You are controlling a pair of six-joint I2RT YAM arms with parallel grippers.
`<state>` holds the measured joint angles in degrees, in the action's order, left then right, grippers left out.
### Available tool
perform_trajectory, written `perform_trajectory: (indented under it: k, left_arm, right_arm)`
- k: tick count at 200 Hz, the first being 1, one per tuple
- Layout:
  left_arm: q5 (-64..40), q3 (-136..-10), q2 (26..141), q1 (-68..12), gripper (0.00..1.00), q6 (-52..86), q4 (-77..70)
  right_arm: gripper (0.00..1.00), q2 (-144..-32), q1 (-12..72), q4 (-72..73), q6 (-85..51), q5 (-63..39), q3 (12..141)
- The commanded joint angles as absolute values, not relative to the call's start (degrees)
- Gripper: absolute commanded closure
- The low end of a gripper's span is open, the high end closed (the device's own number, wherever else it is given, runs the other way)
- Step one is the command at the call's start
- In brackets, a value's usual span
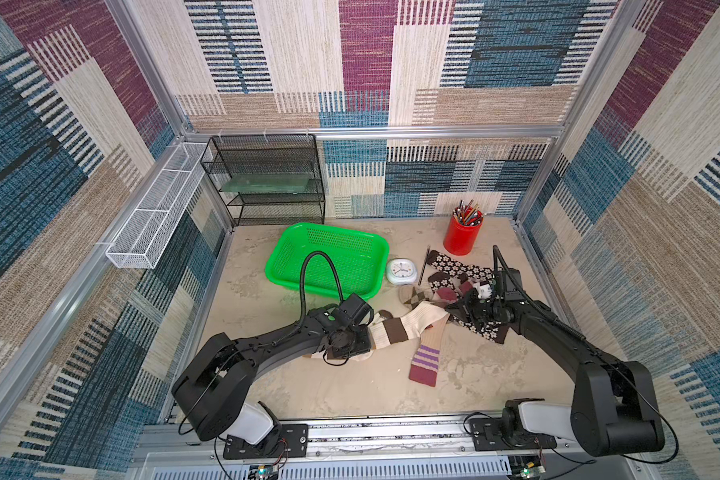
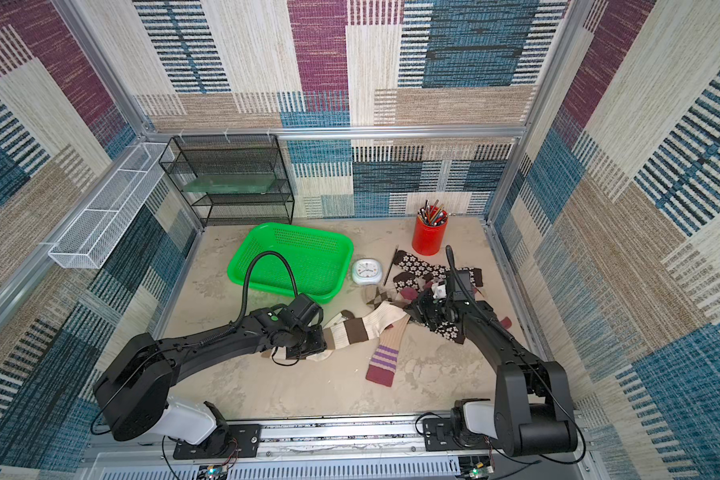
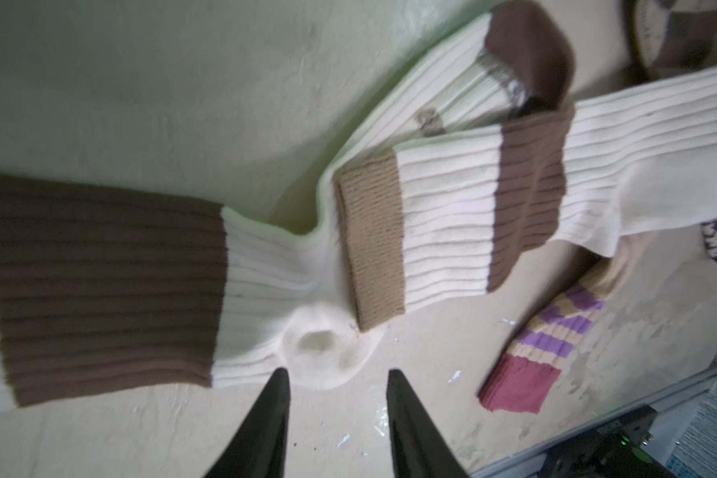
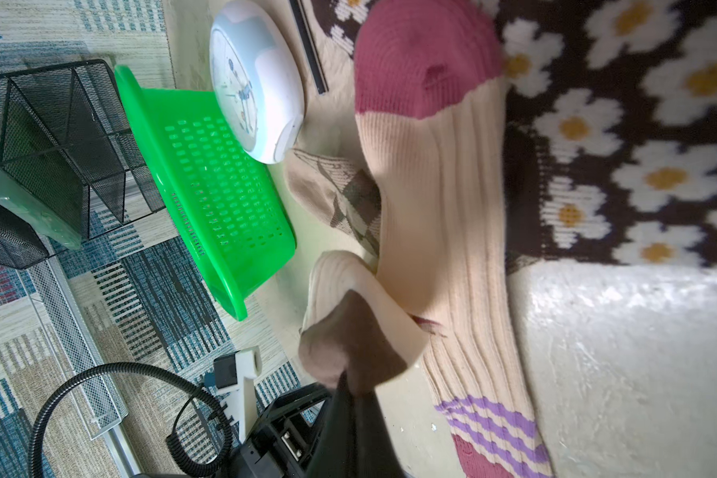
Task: Place the socks together as a pair
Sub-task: Flatten out the sock.
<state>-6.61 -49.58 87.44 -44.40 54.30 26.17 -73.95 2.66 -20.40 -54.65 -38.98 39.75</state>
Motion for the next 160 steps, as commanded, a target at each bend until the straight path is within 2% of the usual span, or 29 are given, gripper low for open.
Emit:
perform_trajectory:
  k: [1,93,131,160]
  left_arm:
    - [-7.13,-50.16,89.82,-44.38,0.60,57.41,22.37]
    - [-5.84,-55.28,97.70,-44.38,0.70,56.43,21.71]
    - [-5.05,-56.25,96.90,-44.38,0.83,56.37,21.77]
    - [-6.07,-56.18,95.84,-44.38,0.88,55.72,22.28]
  right_arm:
    - [1.00,-73.95,2.70,-19.11,-54.64,-39.32,39.71]
    - [1.00,-74.76,2.68,-18.63,-54.05,-39.73,39.29]
    - [1.00,-74.94,2.72,-18.59,-54.09,-39.86,39.46]
    - [1.00,-75.23,2.68,-18.76,-53.88,-39.88,39.70]
